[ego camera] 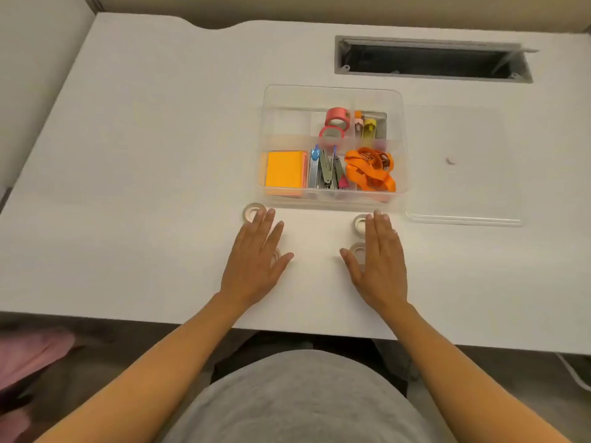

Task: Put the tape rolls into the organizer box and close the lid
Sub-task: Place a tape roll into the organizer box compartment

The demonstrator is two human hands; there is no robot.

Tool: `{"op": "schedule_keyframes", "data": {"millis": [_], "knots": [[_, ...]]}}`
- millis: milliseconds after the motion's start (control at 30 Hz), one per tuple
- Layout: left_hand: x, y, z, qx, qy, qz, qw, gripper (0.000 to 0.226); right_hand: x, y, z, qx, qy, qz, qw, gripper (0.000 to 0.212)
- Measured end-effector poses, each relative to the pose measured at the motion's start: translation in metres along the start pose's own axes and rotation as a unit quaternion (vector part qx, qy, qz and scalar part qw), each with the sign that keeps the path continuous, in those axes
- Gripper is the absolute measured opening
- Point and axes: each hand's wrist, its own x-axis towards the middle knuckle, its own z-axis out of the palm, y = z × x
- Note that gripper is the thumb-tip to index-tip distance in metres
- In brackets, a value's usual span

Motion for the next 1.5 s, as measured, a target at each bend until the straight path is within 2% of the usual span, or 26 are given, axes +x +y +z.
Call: {"op": "schedule_keyframes", "data": {"millis": [167, 333, 500, 700, 833, 1033, 1200, 1500], "knots": [[-0.015, -0.001, 0.004, 0.030, 0.003, -0.018, 0.999, 0.047, -0.014, 0.003, -0.001, -0.005, 0.015, 0.007, 1.000, 0.055], [-0.014, 0.000, 0.008, -0.013, 0.007, -0.014, 1.000, 0.036, -0.004, -0.001, -0.005, 0.033, -0.009, -0.009, 0.999, 0.041], [-0.006, 0.006, 0.005, -0.059, 0.032, 0.004, 0.998, 0.034, 0.006, -0.014, -0.010, 0.099, -0.022, -0.014, 0.995, 0.043], [0.019, 0.019, -0.016, -0.154, 0.068, -0.029, 0.985, 0.037, 0.037, -0.039, -0.020, 0.188, -0.003, -0.015, 0.982, 0.048], [0.050, 0.018, -0.041, -0.189, 0.112, -0.041, 0.975, 0.039, 0.068, -0.049, -0.029, 0.211, 0.023, -0.025, 0.977, 0.047], [0.118, -0.003, -0.069, -0.196, 0.154, -0.056, 0.967, 0.029, 0.112, -0.059, -0.037, 0.221, 0.034, -0.041, 0.974, 0.049], [0.183, -0.014, -0.084, -0.153, 0.115, -0.057, 0.980, 0.035, 0.131, -0.064, -0.037, 0.227, 0.027, -0.020, 0.973, 0.047], [0.274, -0.014, -0.081, -0.036, -0.012, -0.077, 0.996, 0.039, 0.136, -0.066, -0.028, 0.204, 0.014, -0.023, 0.979, 0.029]]}}
